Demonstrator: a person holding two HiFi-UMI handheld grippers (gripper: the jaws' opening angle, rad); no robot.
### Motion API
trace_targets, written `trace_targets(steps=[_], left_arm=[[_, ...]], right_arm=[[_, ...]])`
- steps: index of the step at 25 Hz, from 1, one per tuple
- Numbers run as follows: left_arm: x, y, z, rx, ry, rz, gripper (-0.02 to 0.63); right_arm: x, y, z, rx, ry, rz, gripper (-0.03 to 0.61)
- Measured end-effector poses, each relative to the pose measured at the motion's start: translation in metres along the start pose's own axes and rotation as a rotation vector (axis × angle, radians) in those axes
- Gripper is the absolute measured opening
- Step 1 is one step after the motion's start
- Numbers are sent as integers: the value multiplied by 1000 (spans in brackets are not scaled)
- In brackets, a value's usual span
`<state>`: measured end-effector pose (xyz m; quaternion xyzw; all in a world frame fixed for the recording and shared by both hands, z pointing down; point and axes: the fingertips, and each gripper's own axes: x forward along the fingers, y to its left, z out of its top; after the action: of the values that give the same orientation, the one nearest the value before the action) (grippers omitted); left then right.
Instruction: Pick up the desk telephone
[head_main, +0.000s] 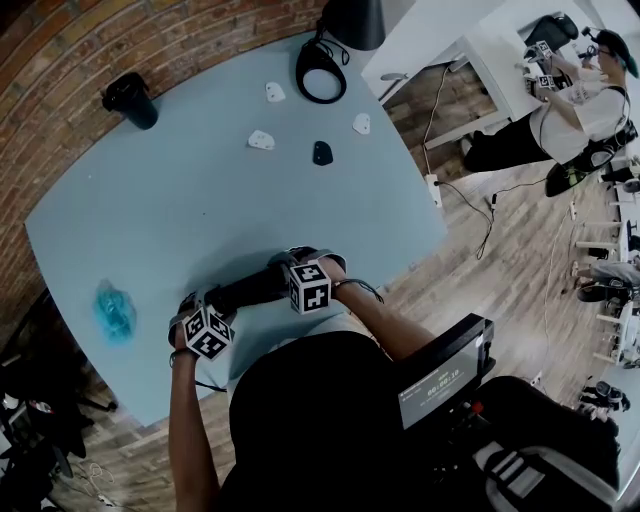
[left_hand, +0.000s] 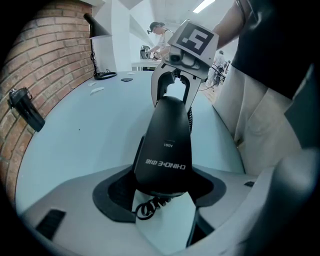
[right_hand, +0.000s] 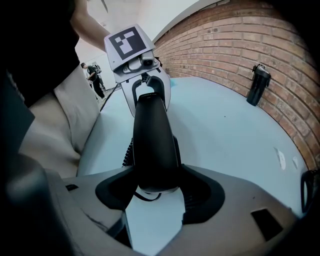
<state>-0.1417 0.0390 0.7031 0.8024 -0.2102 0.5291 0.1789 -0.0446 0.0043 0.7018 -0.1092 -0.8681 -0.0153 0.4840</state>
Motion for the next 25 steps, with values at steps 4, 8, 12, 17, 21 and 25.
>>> trace_targets(steps=[4,8,12,17,21,25], left_arm=[[-7,2,-4,-11,-14,15,322],[-14,4,-3,-16,-33,34,322],[-22,5,-1,-12,-59,54,321],[-33,7,5,0,-97,72,321],[-40,7,9,-2,-120,87,321],[-50,6,15,-2,-152,96,321]], right_arm=[[-4,-2,11,-27,-17,-11,272],[-9,-5,18,-45,-33,-21,272],[-15,-5,25,-64,-49,-27,272],[-26,-6,33,-79,-72,-41,272],[-33,-7,37,-90,-85,-55,272],[-40,-6,41,-91,-106,-55,272]])
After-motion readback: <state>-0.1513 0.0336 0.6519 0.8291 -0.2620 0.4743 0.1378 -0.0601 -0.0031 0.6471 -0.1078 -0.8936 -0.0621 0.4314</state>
